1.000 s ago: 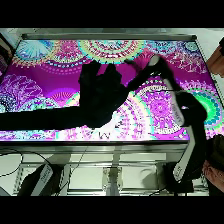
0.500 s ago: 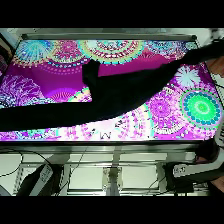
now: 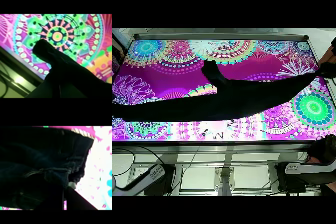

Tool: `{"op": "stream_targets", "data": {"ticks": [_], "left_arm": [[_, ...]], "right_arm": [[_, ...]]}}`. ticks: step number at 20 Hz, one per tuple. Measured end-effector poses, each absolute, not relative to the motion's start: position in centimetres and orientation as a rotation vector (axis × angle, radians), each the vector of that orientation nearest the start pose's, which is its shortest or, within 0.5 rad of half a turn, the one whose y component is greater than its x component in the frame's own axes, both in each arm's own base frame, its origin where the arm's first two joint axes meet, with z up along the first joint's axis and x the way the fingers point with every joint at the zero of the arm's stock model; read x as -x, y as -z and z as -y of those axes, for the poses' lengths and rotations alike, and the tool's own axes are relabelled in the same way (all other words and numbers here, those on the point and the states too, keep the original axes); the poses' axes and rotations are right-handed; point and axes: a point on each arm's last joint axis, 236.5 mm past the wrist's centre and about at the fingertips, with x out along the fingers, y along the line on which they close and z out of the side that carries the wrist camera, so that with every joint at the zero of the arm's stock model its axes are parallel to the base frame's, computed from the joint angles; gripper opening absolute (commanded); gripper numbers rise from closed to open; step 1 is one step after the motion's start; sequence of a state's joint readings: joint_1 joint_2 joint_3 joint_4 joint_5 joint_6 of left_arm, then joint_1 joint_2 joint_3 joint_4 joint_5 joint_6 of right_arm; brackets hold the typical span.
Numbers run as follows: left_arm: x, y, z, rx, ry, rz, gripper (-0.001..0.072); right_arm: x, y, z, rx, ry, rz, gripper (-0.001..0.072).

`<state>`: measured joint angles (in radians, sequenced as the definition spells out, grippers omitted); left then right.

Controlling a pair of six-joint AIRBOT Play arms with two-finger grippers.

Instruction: Fold the clothes and pants, and hang the long-sleeved shirts on hangers.

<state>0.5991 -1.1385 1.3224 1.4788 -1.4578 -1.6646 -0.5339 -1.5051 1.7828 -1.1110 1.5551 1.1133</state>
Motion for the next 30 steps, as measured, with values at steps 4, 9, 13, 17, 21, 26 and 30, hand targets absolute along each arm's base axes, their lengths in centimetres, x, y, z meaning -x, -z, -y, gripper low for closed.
{"op": "stream_targets", "data": {"ticks": [4,9,13,17,21,26,30], "left_arm": [[-32.8,-5.0,-14.8,0.684,-0.336,-1.288,0.004],[-35.1,-0.8,-12.0,0.775,-0.177,-1.379,0.0041],[-35.6,0.1,-11.0,0.768,-0.113,-1.406,0.0038],[-33.9,-0.5,-13.4,0.699,-0.205,-1.407,0.0038],[-29.1,-1.5,-17.1,0.602,-0.374,-1.494,0.0039],[-24.5,-2.0,-17.8,0.587,-0.452,-1.637,0.0039],[-22.7,-2.4,-16.8,0.59,-0.447,-1.728,0.005]], "right_arm": [[-41.5,-9.5,13.9,-0.265,-0.144,-1.184,0.0013],[-41.4,-7.0,14.6,-0.311,-0.114,-1.243,0.0014],[-41.0,-6.2,14.8,-0.32,-0.101,-1.271,0.0013],[-38.4,-5.1,16.8,-0.264,-0.021,-1.377,0.0013],[-35.0,-3.4,19.7,-0.284,0.096,-1.479,0.0013],[-29.8,-0.2,22.0,-0.408,0.196,-1.601,0.0014],[-25.0,2.6,23.2,-0.531,0.268,-1.691,0.0014]]}}
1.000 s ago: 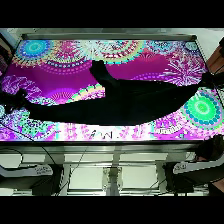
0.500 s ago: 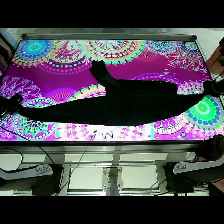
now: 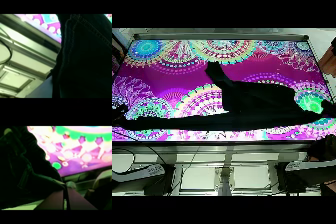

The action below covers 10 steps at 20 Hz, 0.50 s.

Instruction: Fold the clothes and pants, and hang the long-sleeved shirts on hangers.

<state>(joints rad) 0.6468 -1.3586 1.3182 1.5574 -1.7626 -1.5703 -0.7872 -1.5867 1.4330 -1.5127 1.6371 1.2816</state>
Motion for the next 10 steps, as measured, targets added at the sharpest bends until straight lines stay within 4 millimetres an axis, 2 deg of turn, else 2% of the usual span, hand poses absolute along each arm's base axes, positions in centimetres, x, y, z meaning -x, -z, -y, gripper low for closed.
{"op": "stream_targets", "data": {"ticks": [1,2,3,4,5,7,10], "left_arm": [[-22.4,-2.6,-16.4,0.589,-0.441,-1.748,0.0054],[-22.2,-2.7,-16.1,0.586,-0.434,-1.765,0.0147],[-22.2,-2.7,-15.7,0.579,-0.425,-1.775,0.0282],[-22.4,-2.8,-15.5,0.569,-0.419,-1.778,0.0381],[-22.3,-2.9,-14.9,0.566,-0.401,-1.794,0.0436],[-22.8,-2.9,-13.9,0.559,-0.361,-1.798,0.0448],[-23.7,-3.3,-13.3,0.535,-0.337,-1.781,0.0448]], "right_arm": [[-23.9,3.3,23.3,-0.563,0.282,-1.711,0.0014],[-23.0,3.9,23.3,-0.59,0.292,-1.726,0.0015],[-22.1,4.4,23.3,-0.616,0.299,-1.742,0.0071],[-21.4,4.8,23.3,-0.634,0.309,-1.751,0.0176],[-21.0,5.0,23.5,-0.643,0.32,-1.758,0.0269],[-20.4,5.2,23.2,-0.668,0.321,-1.768,0.0332],[-20.6,5.1,23.3,-0.687,0.33,-1.754,0.0333]]}}
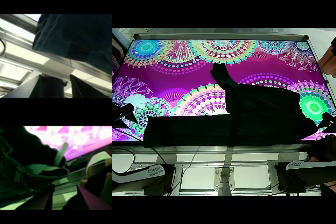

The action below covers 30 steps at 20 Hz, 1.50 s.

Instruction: Fold the clothes and pants, and hang the long-sleeved shirts on hangers.

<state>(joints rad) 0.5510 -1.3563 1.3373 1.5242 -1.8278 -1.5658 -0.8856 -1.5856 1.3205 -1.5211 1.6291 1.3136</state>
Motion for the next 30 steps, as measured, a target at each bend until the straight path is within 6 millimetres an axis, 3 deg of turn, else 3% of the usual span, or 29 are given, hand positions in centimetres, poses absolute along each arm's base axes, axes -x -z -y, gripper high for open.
{"op": "stream_targets", "data": {"ticks": [2,3,5,7,10,12,15,19,22,26,30], "left_arm": [[-25.5,-4.1,-12.9,0.518,-0.305,-1.72,0.0453],[-26.8,-4.6,-12.4,0.515,-0.276,-1.676,0.0506],[-31.0,-6.2,-9.7,0.538,-0.138,-1.536,0.0511],[-36.2,-8.5,-4.8,0.565,0.07,-1.357,0.0511],[-43.2,-11.2,3.9,0.592,0.326,-1.132,0.0511],[-46.6,-10.9,9.6,0.601,0.419,-1.053,0.0511],[-50.4,-8.0,17.7,0.631,0.504,-1.011,0.0511],[-53.0,-4.2,27.4,0.649,0.609,-1.018,0.0502],[-54.1,-2.8,32.8,0.663,0.661,-1.017,0.0502],[-54.7,-0.6,36.5,0.736,0.648,-1.07,0.0462],[-54.3,1.3,36.9,0.789,0.616,-1.157,0.0462]], "right_arm": [[-21.3,4.4,24.0,-0.686,0.347,-1.718,0.0334],[-22.1,3.7,24.3,-0.689,0.351,-1.688,0.0334],[-24.2,1.9,24.9,-0.696,0.347,-1.605,0.0334],[-27.3,-0.4,24.7,-0.703,0.302,-1.501,0.0335],[-32.6,-3.9,22.3,-0.697,0.164,-1.354,0.0335],[-35.9,-5.4,20.0,-0.652,0.066,-1.282,0.0335],[-39.9,-6.8,15.6,-0.537,-0.091,-1.223,0.0335],[-43.1,-7.6,10.2,-0.417,-0.227,-1.18,0.0335],[-44.4,-7.7,7.8,-0.358,-0.272,-1.167,0.0335],[-45.1,-7.7,6.4,-0.324,-0.296,-1.155,0.0335],[-45.3,-7.7,6.2,-0.308,-0.296,-1.152,0.0335]]}}
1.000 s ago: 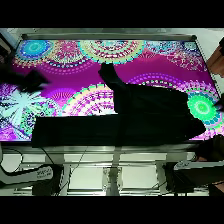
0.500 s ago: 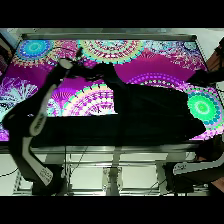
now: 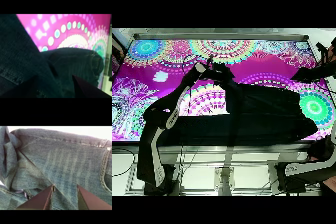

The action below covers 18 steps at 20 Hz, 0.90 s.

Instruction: Fold the clothes and pants, and hang the long-sleeved shirts on hangers.

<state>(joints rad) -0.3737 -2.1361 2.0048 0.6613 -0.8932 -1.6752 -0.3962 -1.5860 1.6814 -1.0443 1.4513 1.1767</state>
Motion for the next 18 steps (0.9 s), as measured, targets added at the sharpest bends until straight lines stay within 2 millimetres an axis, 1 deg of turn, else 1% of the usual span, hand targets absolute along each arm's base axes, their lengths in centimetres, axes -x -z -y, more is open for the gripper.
{"op": "stream_targets", "data": {"ticks": [5,8,11,14,17,18], "left_arm": [[-53.7,2.5,35.0,0.825,0.57,-1.259,0.0462],[-53.6,2.1,33.4,0.818,0.553,-1.285,0.0463],[-53.2,2.1,31.7,0.762,0.521,-1.308,0.0468],[-52.7,2.7,31.4,0.733,0.499,-1.336,0.0469],[-52.2,4.1,32.1,0.725,0.484,-1.363,0.0469],[-52.4,4.3,32.3,0.731,0.482,-1.356,0.0469]], "right_arm": [[-45.4,-7.6,6.2,-0.301,-0.294,-1.151,0.0334],[-45.4,-7.6,6.2,-0.301,-0.292,-1.151,0.0335],[-45.4,-7.6,6.2,-0.3,-0.292,-1.15,0.0335],[-45.5,-7.6,6.3,-0.3,-0.29,-1.148,0.0335],[-45.5,-7.7,6.3,-0.299,-0.289,-1.147,0.0335],[-45.5,-7.7,6.3,-0.299,-0.289,-1.146,0.0335]]}}
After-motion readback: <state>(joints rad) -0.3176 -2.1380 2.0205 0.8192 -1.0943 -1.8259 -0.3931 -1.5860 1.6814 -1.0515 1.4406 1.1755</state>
